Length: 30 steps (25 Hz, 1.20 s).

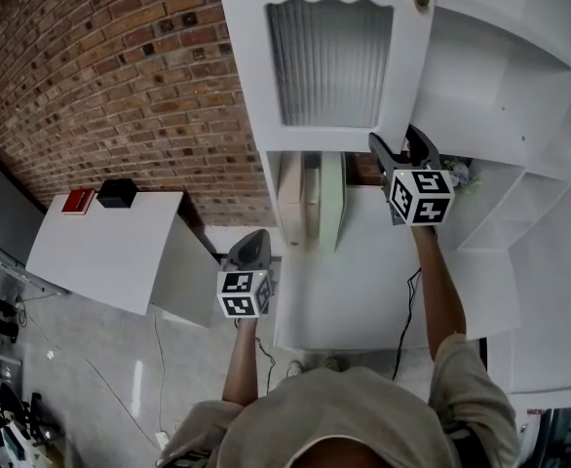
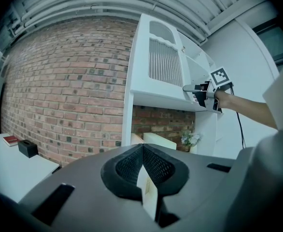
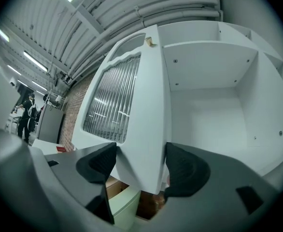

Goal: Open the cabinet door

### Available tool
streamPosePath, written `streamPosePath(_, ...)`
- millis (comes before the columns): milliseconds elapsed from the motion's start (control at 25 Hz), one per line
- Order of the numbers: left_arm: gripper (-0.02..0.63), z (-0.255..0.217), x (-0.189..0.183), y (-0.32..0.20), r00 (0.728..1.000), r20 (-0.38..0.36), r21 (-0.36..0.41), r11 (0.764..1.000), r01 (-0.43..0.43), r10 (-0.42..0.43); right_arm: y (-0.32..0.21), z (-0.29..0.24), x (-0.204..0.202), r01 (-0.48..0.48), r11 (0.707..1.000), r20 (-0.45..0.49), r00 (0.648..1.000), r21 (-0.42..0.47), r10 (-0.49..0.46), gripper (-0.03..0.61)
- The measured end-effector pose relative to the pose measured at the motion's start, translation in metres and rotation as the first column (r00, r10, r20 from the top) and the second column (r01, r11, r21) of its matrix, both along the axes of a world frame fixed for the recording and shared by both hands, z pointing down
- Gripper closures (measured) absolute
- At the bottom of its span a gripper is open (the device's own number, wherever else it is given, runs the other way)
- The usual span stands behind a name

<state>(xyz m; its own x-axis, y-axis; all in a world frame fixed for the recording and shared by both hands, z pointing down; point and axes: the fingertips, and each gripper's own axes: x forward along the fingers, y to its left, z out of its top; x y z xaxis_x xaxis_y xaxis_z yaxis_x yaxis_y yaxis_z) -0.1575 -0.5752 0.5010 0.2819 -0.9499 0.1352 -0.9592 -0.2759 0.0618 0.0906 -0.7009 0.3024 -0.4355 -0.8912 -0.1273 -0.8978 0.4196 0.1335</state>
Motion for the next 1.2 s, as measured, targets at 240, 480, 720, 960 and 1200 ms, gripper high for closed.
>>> streamPosePath(240,0.588,0.001,0.009,0.013,1.000,-0.002,-0.007,1.000,0.019,-0.020,0.005,-0.001,0.006,-0.015,1.000,-0.005,1.000,0.006,0.015,0.291)
streamPosePath(480,0.588,0.005,0.020,0.022,1.000,0.002,-0.020,1.000,0.024,-0.024,0.022,-0.001,0.010,-0.011,0.999,0.006,1.000,0.033,0.011,0.332)
streamPosePath(720,0.588,0.005,0.027,0.037,0.999,0.012,-0.024,0.999,0.035,-0.034,0.035,-0.001,0.014,0.017,1.000,0.018,1.000,0.022,-0.017,0.371)
streamPosePath(960,0.588,0.006,0.025,0.056,0.999,0.011,-0.025,0.999,0.035,-0.035,0.057,-0.004,0.014,0.016,0.999,0.017,1.000,0.029,-0.017,0.398)
streamPosePath(1200,0.588,0.004,0.020,0.074,1.000,0.008,-0.009,1.000,0.011,-0.010,0.083,-0.002,0.009,-0.009,1.000,0.022,1.000,0.025,0.008,0.416)
